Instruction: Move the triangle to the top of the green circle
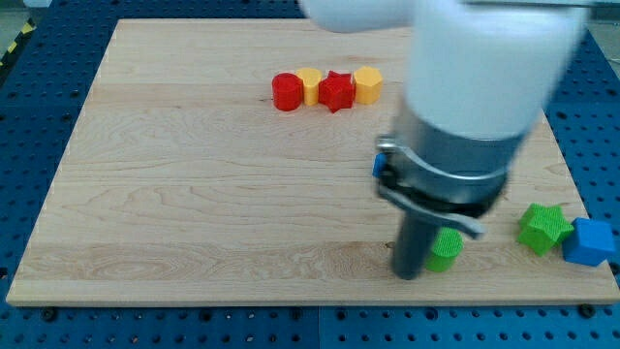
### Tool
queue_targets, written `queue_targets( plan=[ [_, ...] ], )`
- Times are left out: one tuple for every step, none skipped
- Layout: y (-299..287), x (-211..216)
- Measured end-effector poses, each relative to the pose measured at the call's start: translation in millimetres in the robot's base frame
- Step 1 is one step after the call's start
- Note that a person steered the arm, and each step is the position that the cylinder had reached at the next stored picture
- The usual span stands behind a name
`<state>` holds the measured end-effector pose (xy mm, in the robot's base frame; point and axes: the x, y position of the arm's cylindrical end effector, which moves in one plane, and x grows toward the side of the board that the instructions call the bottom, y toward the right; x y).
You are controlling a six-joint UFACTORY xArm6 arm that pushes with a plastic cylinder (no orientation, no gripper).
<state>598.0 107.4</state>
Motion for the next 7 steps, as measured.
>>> queue_targets(
  plan=[
    [60.0,-7.7],
    [80.0,-27.8],
    [20.9,-27.8],
    [-64.2,-41.2],
    [-97.0,-102.8],
    [-81.3,-133.7],
    [-39.1,-121.4]
  ],
)
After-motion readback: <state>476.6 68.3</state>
